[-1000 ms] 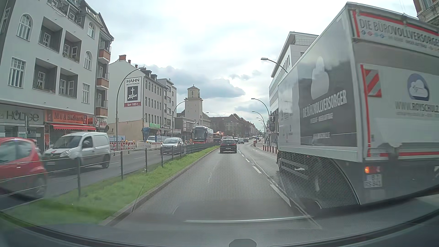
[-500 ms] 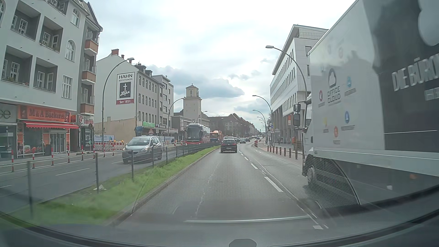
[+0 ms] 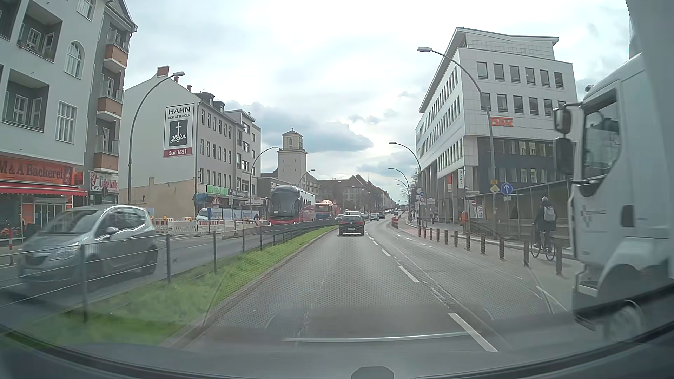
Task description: Follow the waypoints while adhering to traffic rules and regulations
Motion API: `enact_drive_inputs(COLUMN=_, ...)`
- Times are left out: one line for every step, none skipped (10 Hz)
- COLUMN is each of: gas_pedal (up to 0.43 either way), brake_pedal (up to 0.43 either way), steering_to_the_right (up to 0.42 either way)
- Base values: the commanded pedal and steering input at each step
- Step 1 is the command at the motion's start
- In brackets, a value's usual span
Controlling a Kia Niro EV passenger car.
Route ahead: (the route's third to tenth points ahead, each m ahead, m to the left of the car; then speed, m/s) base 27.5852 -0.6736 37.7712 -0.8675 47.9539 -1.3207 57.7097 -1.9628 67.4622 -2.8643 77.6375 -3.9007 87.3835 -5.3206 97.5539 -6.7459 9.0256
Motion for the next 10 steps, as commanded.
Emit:
enact_drive_inputs(gas_pedal=0.079, brake_pedal=0.0, steering_to_the_right=0.005)
enact_drive_inputs(gas_pedal=0.079, brake_pedal=0.0, steering_to_the_right=0.005)
enact_drive_inputs(gas_pedal=0.079, brake_pedal=0.0, steering_to_the_right=0.005)
enact_drive_inputs(gas_pedal=0.079, brake_pedal=0.0, steering_to_the_right=0.005)
enact_drive_inputs(gas_pedal=0.079, brake_pedal=0.0, steering_to_the_right=0.005)
enact_drive_inputs(gas_pedal=0.079, brake_pedal=0.0, steering_to_the_right=0.005)
enact_drive_inputs(gas_pedal=0.079, brake_pedal=0.0, steering_to_the_right=0.005)
enact_drive_inputs(gas_pedal=0.079, brake_pedal=0.0, steering_to_the_right=0.005)
enact_drive_inputs(gas_pedal=0.079, brake_pedal=0.0, steering_to_the_right=0.005)
enact_drive_inputs(gas_pedal=0.079, brake_pedal=0.0, steering_to_the_right=0.005)
